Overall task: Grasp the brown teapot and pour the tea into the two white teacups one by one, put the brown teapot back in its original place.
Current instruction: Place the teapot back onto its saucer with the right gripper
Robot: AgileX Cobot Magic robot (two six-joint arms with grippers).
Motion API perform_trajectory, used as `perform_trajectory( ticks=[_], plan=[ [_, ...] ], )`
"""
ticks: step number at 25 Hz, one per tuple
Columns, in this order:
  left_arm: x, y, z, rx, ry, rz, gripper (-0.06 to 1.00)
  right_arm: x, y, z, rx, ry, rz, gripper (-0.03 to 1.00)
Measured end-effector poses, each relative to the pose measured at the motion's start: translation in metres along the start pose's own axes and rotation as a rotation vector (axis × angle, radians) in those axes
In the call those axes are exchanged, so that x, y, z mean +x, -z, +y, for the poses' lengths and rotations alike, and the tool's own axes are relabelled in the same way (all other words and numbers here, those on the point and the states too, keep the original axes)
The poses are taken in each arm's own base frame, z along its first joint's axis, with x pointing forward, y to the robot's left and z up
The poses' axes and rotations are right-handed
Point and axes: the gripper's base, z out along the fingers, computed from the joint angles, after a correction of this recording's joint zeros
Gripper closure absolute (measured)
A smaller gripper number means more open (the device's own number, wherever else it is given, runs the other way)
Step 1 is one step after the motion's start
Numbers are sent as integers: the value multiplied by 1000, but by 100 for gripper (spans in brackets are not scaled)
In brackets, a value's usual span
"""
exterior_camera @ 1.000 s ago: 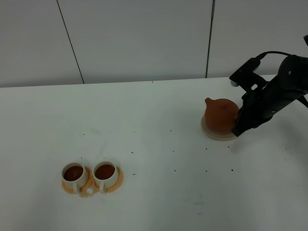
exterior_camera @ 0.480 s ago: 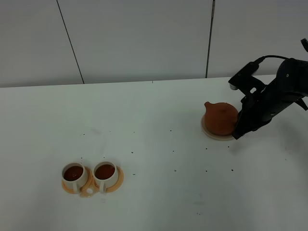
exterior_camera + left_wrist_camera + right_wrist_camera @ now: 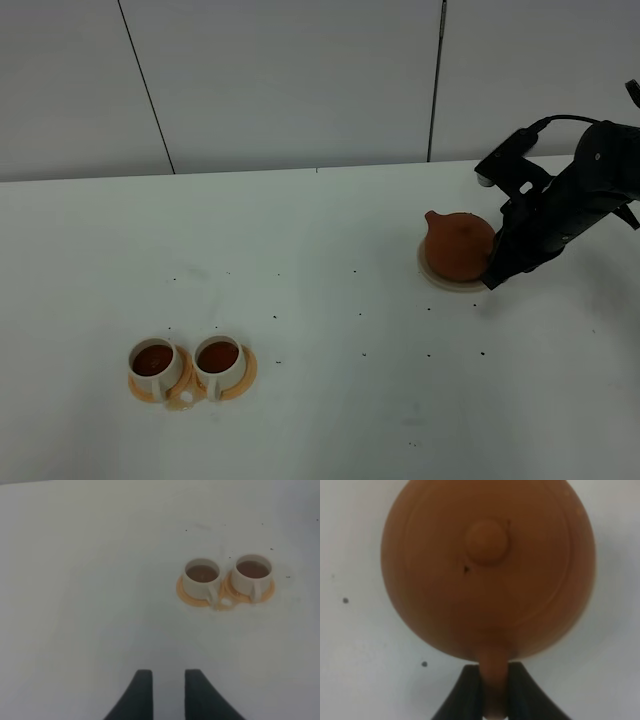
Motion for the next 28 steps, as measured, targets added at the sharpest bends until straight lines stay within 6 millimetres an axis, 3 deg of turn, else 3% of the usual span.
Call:
perform_trajectory(
  ticks=[28],
  plan=[
    [0, 0, 0, 0, 0, 0, 71, 0, 2, 5, -52, -87, 11, 60]
  ],
)
